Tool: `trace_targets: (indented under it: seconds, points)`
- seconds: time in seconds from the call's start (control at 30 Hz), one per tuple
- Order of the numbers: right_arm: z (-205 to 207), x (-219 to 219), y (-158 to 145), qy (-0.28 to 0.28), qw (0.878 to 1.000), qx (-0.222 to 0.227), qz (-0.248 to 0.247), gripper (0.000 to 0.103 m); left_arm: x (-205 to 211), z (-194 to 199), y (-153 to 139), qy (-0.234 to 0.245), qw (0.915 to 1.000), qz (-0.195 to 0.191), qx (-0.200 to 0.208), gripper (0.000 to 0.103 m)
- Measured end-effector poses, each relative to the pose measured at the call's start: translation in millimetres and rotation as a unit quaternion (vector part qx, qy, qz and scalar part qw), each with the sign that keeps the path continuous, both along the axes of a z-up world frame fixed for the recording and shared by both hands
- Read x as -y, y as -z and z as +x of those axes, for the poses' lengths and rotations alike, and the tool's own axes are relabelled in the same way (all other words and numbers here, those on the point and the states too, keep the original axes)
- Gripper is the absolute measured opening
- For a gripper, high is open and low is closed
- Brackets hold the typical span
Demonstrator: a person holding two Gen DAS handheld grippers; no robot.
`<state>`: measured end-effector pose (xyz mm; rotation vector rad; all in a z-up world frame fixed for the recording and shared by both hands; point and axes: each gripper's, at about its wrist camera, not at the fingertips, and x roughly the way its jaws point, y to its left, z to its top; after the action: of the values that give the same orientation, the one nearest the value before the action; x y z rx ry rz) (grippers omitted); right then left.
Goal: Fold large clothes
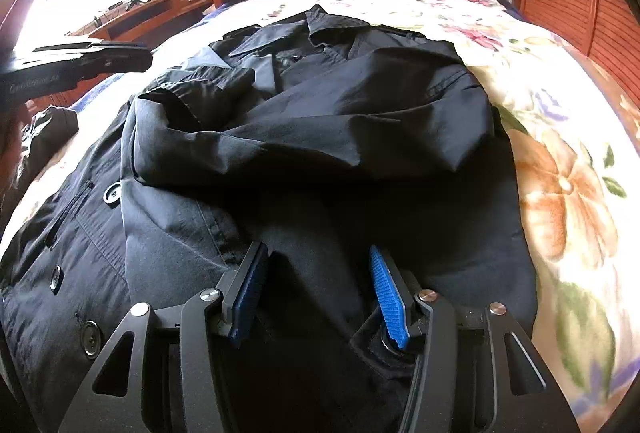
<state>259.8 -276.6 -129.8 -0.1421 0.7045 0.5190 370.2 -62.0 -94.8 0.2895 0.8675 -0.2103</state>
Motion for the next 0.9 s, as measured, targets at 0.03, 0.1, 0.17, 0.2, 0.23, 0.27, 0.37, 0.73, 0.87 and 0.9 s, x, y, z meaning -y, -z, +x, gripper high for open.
trace_targets:
  seconds: [0.03,0.1,0.17,0.2,0.23,0.27,0.37,0.73,0.87,0.9]
  points:
    - [0.2,0.1,0.0,0.000,1.000,0.000,0.000,0.054,4.1,7.5,2.7,-0.002,0.9999,0.009,-0.006,0.030]
    - [0.3,0.2,0.2,-0.001,1.000,0.000,0.001,0.054,11.5,19.2,9.4,-0.005,0.9993,0.032,-0.017,0.031]
    - [0.3,0.4,0.0,-0.001,1.000,-0.001,0.001,0.054,18.5,33.7,20.9,-0.009,0.9976,0.059,-0.036,0.031]
    - [0.4,0.7,0.1,-0.002,1.000,-0.001,0.003,0.054,20.8,39.3,27.0,-0.011,0.9964,0.070,-0.047,0.031]
    - [0.6,1.1,0.1,-0.003,1.000,-0.002,0.004,0.054,22.5,46.2,35.8,-0.012,0.9947,0.080,-0.062,0.031]
    - [0.5,1.2,0.0,-0.004,1.000,-0.003,0.005,0.054,22.4,49.7,41.1,-0.013,0.9935,0.085,-0.074,0.031]
    - [0.7,2.0,-0.7,-0.007,1.000,-0.004,0.007,0.054,18.5,56.2,59.0,-0.015,0.9898,0.088,-0.111,0.031]
    - [-0.1,3.3,-0.7,-0.012,1.000,-0.006,0.010,0.054,-5.1,28.9,59.4,-0.009,0.9939,0.065,-0.089,0.008]
    - [-1.2,4.3,-0.8,-0.012,1.000,-0.005,0.012,0.054,-19.3,-4.9,37.0,-0.016,0.9982,0.040,-0.042,0.005]
    - [-1.4,4.1,-0.9,-0.012,1.000,-0.005,0.012,0.054,-24.5,-15.1,30.0,-0.019,0.9989,0.030,-0.029,0.005]
